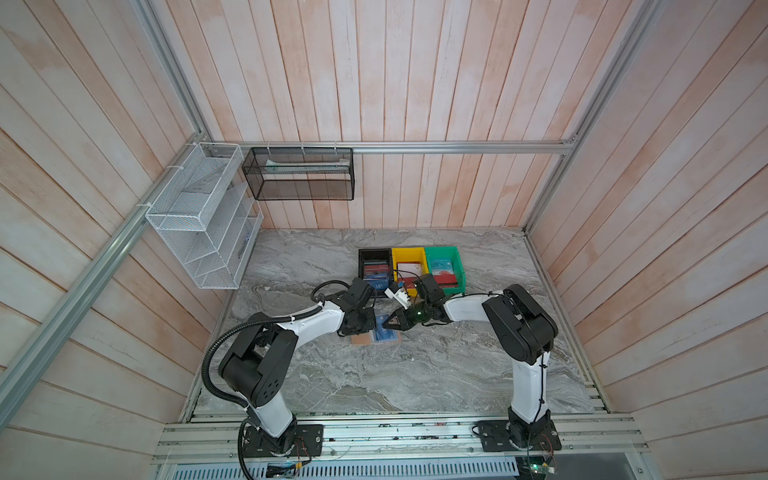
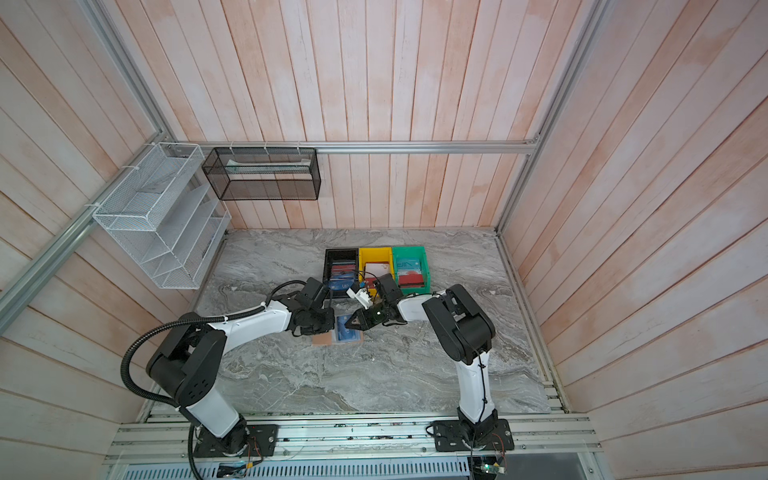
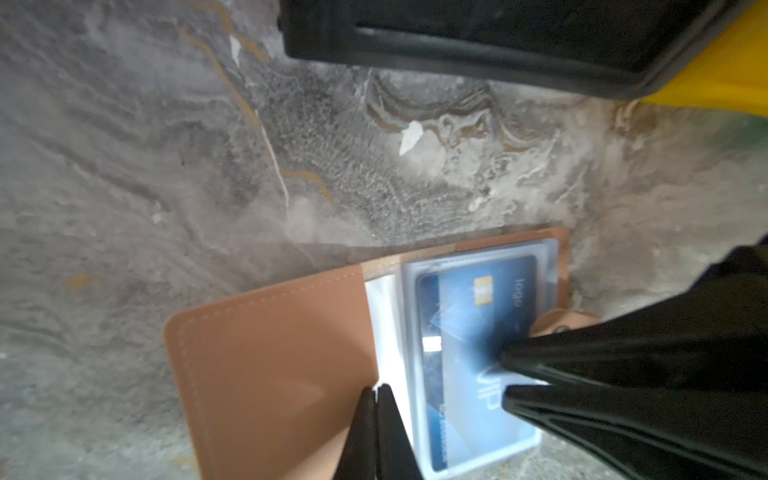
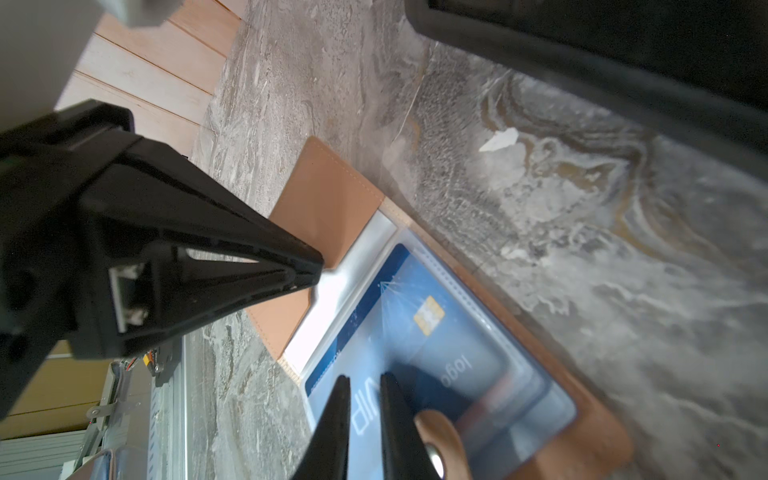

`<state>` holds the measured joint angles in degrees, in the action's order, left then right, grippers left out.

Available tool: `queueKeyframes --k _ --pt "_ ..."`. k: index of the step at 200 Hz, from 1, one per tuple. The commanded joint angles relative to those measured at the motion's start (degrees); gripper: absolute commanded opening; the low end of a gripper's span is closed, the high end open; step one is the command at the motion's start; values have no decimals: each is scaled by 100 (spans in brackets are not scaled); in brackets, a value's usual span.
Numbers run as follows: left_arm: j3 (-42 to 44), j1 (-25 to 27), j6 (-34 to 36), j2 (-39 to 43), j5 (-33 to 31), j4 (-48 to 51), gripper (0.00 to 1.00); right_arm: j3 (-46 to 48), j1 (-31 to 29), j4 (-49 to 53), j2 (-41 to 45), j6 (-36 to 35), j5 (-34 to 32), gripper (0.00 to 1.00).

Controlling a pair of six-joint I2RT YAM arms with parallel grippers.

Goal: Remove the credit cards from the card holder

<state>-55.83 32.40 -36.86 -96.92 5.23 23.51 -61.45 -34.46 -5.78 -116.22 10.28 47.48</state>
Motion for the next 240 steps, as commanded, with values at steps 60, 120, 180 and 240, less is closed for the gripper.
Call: queueKeyframes --k 60,120,180,240 --pt "953 -177 -329 230 558 -1016 5 262 78 1290 487 -148 -808 15" --pt "1262 -252 -323 317 661 -1295 5 155 200 1427 394 -250 -781 13" --pt "1278 -287 -234 196 696 -1444 5 85 141 1465 617 -193 -780 12" --pt "1287 -322 -175 183 804 -1545 5 -289 37 1665 804 -229 -704 12"
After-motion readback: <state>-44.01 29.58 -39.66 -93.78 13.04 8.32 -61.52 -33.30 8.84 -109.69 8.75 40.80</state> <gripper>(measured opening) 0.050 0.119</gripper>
